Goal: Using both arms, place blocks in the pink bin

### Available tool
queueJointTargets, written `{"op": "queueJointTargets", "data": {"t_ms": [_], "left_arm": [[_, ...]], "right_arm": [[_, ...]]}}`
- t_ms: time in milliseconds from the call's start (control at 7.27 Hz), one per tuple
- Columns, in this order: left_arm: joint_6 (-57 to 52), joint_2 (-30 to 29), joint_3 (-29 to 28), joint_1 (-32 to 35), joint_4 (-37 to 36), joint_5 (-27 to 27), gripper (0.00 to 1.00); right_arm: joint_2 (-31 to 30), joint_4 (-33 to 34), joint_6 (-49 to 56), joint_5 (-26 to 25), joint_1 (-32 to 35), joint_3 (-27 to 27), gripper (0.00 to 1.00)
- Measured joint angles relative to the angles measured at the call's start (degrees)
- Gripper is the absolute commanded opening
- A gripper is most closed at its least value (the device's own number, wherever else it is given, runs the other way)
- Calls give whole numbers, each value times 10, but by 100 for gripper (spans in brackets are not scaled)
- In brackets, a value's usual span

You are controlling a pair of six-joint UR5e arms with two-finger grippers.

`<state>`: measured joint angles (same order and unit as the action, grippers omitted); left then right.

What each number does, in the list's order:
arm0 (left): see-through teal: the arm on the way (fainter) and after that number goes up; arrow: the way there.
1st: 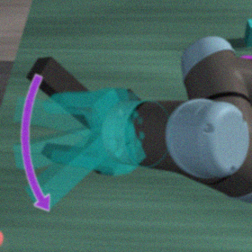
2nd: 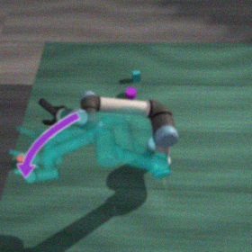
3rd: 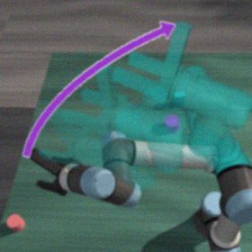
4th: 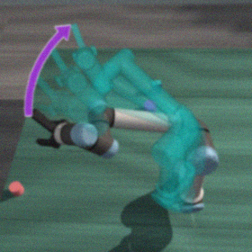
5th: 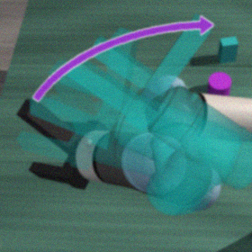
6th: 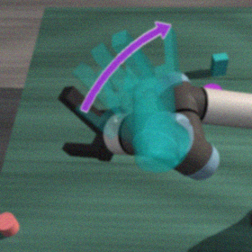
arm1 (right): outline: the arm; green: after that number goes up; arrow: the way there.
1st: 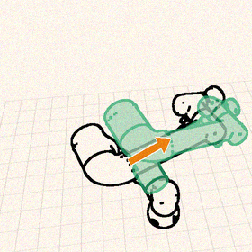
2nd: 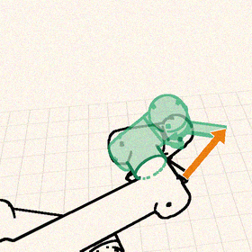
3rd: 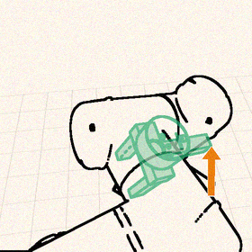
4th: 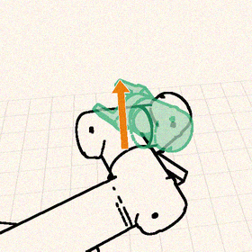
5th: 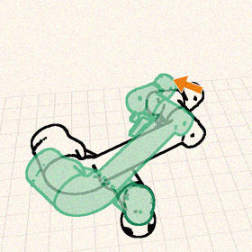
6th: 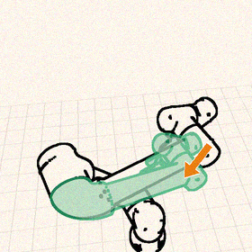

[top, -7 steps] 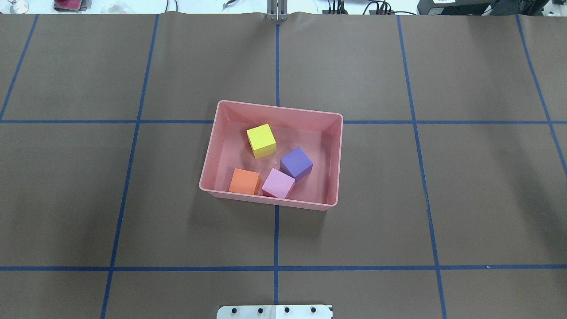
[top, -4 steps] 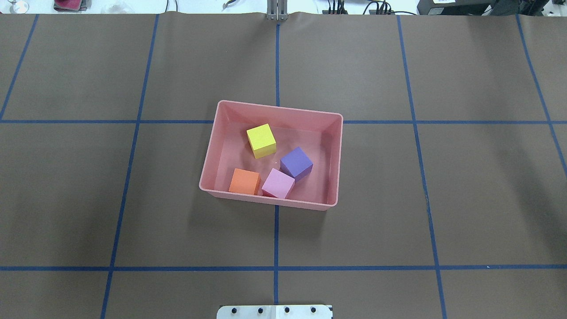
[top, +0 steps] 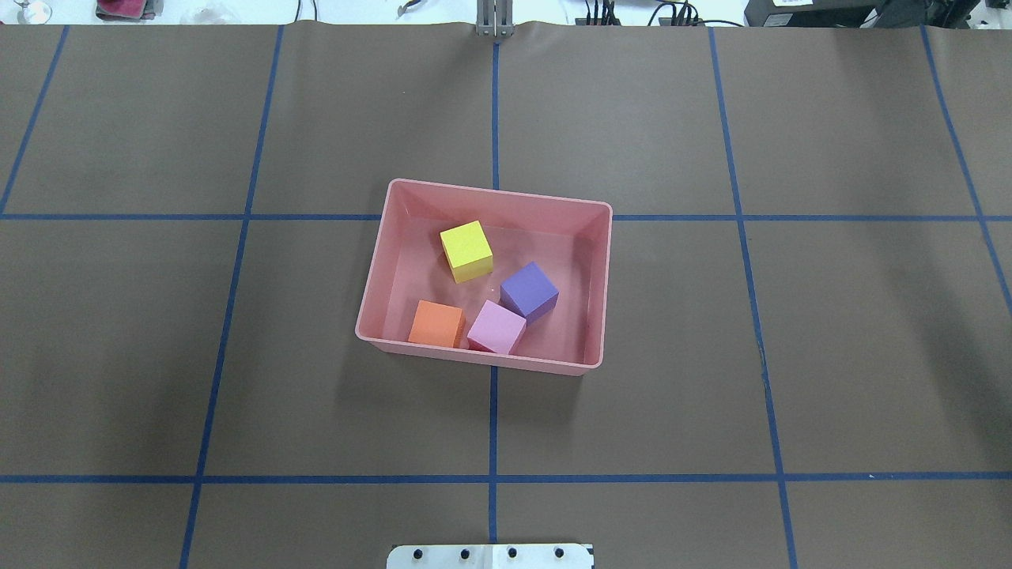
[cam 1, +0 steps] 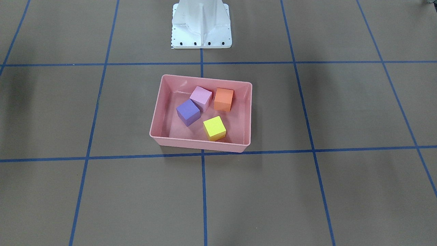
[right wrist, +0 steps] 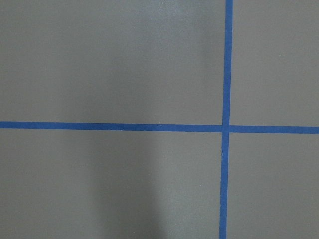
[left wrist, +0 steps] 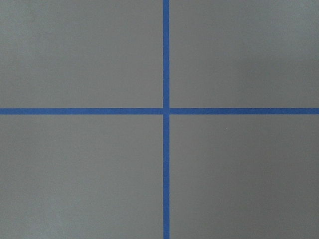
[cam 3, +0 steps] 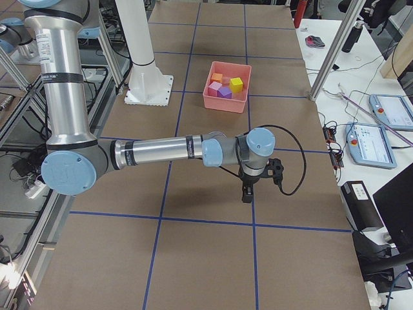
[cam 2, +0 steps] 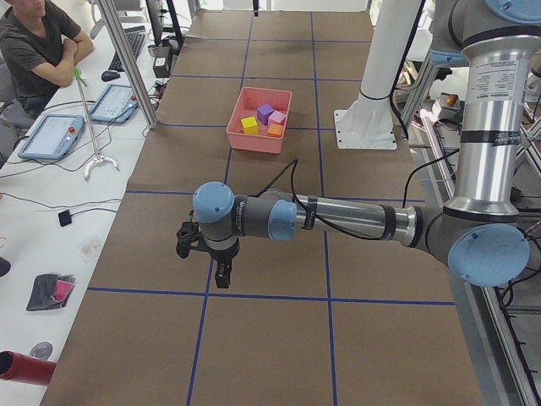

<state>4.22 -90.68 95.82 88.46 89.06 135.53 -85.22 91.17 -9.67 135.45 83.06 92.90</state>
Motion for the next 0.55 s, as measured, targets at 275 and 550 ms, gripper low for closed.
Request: {"op": "queueJointTargets", "data": {"t_ms": [275,550], "left_arm": [[0,1,7,0,0,-1,100],[0,1,7,0,0,-1,100]], "right_arm": [[2,0,-2,0,0,-2,99],[5,-2,-3,1,0,-10,99]]}}
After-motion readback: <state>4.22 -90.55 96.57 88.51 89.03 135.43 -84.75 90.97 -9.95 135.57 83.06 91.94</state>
